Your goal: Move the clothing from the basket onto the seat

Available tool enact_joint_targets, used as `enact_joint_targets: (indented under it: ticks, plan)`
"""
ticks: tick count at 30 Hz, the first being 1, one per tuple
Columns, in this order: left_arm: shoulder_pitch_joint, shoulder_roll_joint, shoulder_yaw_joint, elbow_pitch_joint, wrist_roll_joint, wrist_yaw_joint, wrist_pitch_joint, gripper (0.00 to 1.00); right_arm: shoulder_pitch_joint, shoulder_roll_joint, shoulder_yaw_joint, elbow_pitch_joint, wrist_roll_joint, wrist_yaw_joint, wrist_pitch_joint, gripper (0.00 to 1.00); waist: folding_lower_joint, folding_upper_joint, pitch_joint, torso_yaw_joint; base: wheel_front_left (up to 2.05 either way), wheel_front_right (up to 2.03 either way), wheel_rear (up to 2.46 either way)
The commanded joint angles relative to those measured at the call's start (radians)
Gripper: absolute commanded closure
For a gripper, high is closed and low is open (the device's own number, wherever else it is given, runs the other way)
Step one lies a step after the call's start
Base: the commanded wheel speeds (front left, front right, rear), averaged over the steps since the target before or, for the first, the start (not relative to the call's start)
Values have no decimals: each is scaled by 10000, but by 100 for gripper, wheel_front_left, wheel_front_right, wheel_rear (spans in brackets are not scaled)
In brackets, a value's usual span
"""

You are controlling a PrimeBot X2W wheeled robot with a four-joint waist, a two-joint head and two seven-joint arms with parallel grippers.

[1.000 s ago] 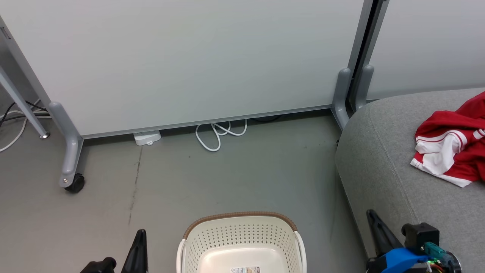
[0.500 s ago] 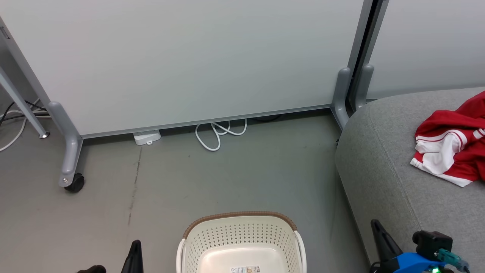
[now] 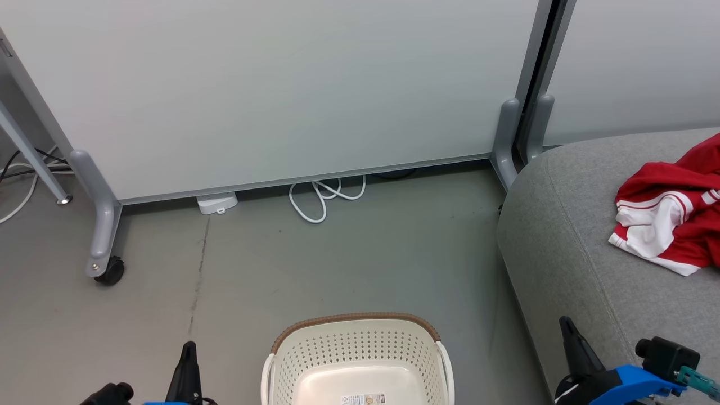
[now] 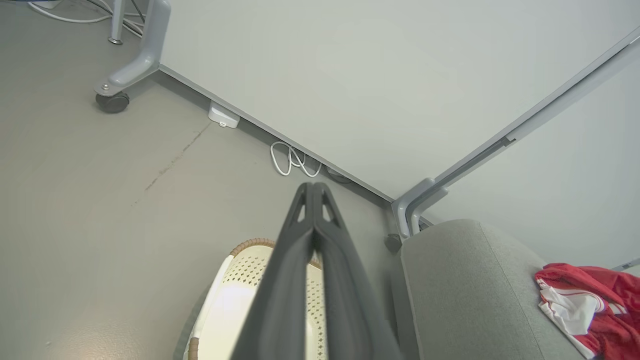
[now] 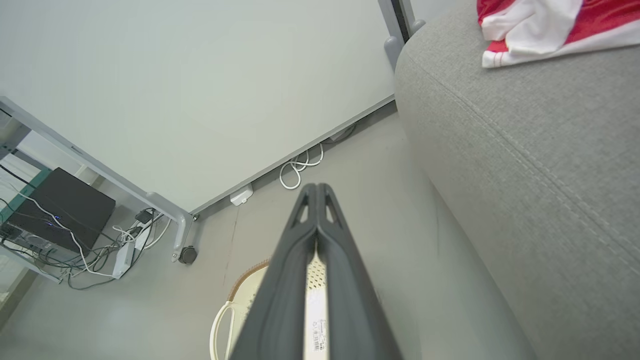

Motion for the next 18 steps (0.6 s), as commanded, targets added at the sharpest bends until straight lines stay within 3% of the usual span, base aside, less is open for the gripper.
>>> enact_joint_targets:
  ticks: [1, 18]
  plan:
    - [-386, 4, 101, -219, -378, -7, 98, 100, -307, -45, -56, -235, 466, 2, 70, 100, -1, 0, 4, -2, 0, 0, 0]
    - [-717, -6, 419, -513, -2468, -11, 715, 100, -427, -61, -223, -553, 2949, 3, 503, 100, -1, 0, 38, -28, 0, 0, 0]
